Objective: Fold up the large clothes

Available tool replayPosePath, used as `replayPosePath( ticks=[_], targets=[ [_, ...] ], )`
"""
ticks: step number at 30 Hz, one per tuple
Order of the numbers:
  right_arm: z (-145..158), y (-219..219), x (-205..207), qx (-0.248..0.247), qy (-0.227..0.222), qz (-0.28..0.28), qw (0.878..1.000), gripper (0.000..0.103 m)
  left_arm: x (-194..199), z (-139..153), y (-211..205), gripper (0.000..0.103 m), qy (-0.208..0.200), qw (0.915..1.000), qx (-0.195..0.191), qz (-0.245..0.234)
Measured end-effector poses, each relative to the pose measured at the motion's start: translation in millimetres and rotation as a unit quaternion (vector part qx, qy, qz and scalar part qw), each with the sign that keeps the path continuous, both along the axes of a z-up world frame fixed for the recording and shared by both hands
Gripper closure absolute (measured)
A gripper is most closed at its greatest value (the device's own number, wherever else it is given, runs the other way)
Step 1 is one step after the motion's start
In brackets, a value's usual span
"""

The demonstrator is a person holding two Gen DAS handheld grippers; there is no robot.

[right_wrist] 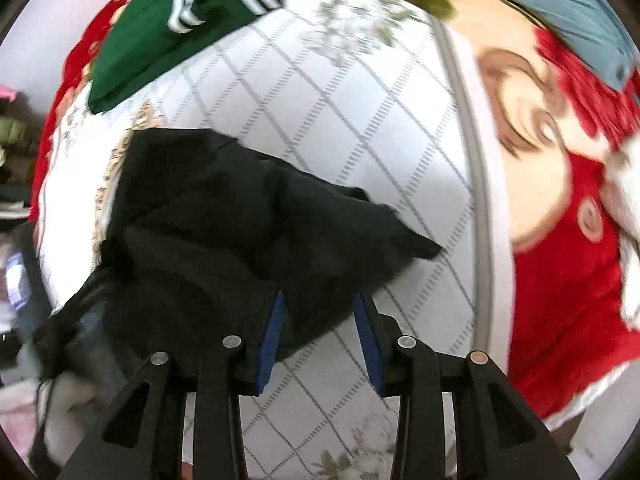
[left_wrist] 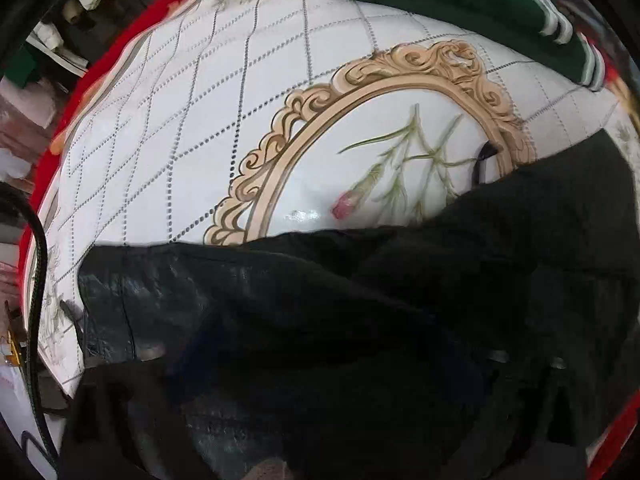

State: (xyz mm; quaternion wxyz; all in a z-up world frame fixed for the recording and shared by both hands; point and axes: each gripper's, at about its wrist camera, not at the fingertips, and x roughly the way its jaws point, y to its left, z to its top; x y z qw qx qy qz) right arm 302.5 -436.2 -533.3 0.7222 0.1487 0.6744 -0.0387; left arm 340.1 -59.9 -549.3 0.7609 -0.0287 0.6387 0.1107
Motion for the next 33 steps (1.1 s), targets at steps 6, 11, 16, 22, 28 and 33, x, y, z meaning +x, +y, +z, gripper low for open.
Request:
replayPosePath(
  ticks=[6, 11, 16, 22, 28, 33],
  targets=[
    [-10, 67, 58, 0.095, -0.023, 0.052, 0.994, 0.064, -18, 25, 20, 0.0, -0.009, 0.9996, -0.027, -0.002],
    [-51, 133, 109, 0.109, 0.022, 0.114, 0.987, 0.065, -30, 29, 43, 0.0, -0.006, 0.9991, -0.025, 0.034],
    [-106, 166, 138, 0.023, 0.076, 0.128, 0.989, 0.067, -32, 7, 61, 0.0, 0.005, 0.9991, -0.019, 0.037],
    [-72, 168, 132, 0.008, 0.085, 0.123, 0.989, 0.061, -37, 17, 64, 0.0, 0.003, 0.9995, -0.02, 0.025],
    [-46, 186, 96, -0.026, 0.066, 0.164, 0.984, 0.04, -44, 12, 69, 0.0, 0.012, 0.9989, -0.04, 0.023],
    [-94, 183, 84, -0.033, 0.1, 0.144, 0.984, 0.03, -44, 7, 72, 0.0, 0.013, 0.9991, -0.039, 0.01]
  ],
)
